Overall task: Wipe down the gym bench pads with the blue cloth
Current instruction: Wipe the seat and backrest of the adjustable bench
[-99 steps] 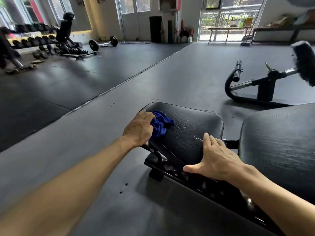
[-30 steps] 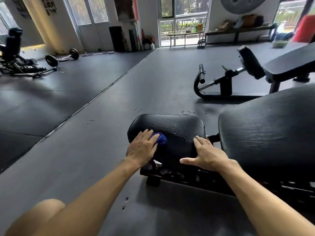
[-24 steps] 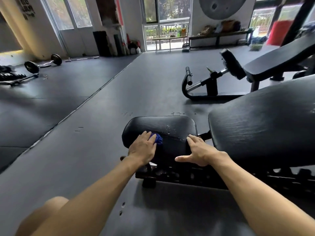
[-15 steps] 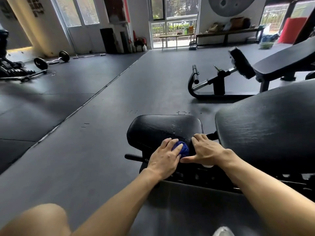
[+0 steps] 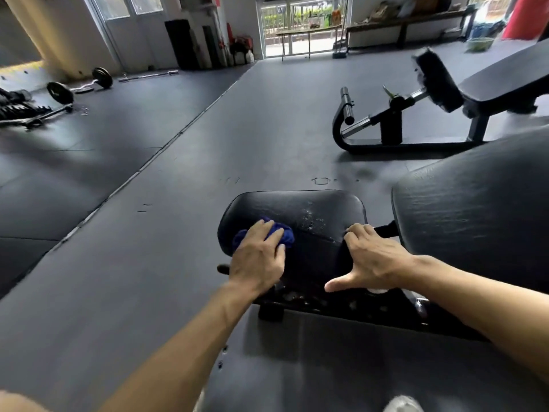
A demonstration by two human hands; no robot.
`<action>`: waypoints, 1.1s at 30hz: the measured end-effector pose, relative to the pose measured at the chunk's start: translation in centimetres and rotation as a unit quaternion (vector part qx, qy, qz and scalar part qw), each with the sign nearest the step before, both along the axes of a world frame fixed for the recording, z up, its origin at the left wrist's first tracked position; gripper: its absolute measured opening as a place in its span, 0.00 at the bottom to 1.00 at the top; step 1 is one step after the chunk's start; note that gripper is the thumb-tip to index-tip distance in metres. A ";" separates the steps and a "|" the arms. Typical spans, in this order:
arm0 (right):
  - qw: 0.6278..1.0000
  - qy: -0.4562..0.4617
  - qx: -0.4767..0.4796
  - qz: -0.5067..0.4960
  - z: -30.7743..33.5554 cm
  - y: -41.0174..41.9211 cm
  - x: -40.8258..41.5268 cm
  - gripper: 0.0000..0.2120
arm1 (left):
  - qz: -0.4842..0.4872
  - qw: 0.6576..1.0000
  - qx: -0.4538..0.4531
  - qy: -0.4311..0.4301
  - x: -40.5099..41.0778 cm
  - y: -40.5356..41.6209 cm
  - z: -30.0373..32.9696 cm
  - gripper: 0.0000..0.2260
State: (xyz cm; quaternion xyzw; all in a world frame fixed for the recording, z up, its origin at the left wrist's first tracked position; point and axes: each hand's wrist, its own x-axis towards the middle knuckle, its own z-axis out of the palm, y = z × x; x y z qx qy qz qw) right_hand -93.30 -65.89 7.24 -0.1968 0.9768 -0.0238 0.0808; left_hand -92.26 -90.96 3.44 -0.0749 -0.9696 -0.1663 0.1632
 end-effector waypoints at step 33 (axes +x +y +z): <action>0.998 -0.039 0.037 0.036 1.9 4.3 -2.3 0.62 | -0.012 1.000 -0.021 -0.015 -4.3 1.9 1.1 0.13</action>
